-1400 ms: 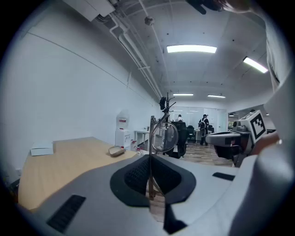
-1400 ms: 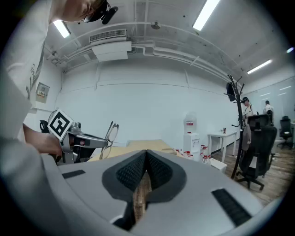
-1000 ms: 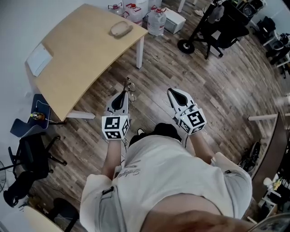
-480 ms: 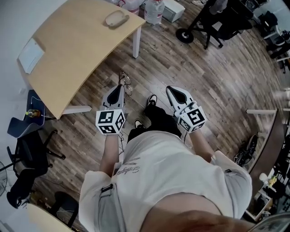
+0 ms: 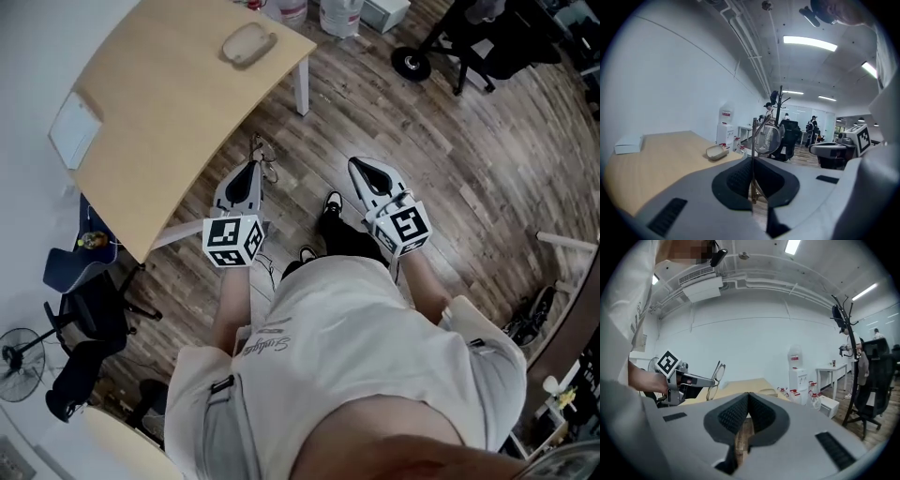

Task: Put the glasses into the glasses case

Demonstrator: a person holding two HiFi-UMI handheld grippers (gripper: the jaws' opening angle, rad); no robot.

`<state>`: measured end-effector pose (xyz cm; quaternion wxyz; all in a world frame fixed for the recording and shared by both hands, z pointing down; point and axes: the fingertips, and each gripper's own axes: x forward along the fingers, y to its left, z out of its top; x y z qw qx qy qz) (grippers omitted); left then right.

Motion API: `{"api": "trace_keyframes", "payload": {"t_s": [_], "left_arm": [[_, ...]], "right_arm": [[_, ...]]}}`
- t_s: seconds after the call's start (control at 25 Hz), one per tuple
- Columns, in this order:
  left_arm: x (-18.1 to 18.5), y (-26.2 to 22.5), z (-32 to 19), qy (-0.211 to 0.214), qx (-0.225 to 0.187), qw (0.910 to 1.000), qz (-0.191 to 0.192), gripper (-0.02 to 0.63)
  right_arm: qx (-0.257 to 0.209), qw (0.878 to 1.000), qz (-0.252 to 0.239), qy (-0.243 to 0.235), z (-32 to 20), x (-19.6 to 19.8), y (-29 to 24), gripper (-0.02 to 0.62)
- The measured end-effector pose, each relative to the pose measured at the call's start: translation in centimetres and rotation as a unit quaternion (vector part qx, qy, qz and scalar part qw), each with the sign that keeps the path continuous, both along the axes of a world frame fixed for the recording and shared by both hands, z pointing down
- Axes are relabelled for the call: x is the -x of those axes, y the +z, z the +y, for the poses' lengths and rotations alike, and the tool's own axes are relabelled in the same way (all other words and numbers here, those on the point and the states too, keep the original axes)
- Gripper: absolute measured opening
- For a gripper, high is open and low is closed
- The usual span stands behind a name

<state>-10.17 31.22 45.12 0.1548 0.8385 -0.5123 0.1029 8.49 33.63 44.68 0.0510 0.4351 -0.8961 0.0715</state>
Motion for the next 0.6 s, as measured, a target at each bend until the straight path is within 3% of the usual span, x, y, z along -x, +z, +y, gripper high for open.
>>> {"api": "trace_keyframes", "payload": {"t_s": [0.32, 0.6], "left_arm": [[-4.2, -0.7, -10.8, -0.031, 0.002, 0.9995, -0.012, 0.02], [-5.3, -0.9, -14.8, -0.044, 0.006, 0.9987, -0.026, 0.02]], "right_arm": [[0.023, 1.0, -0.003, -0.021, -9.3, -3.7, 2.2, -0.005], [0.033, 0.999, -0.013, -0.028, -15.2, -5.5, 2.7, -0.005]]}}
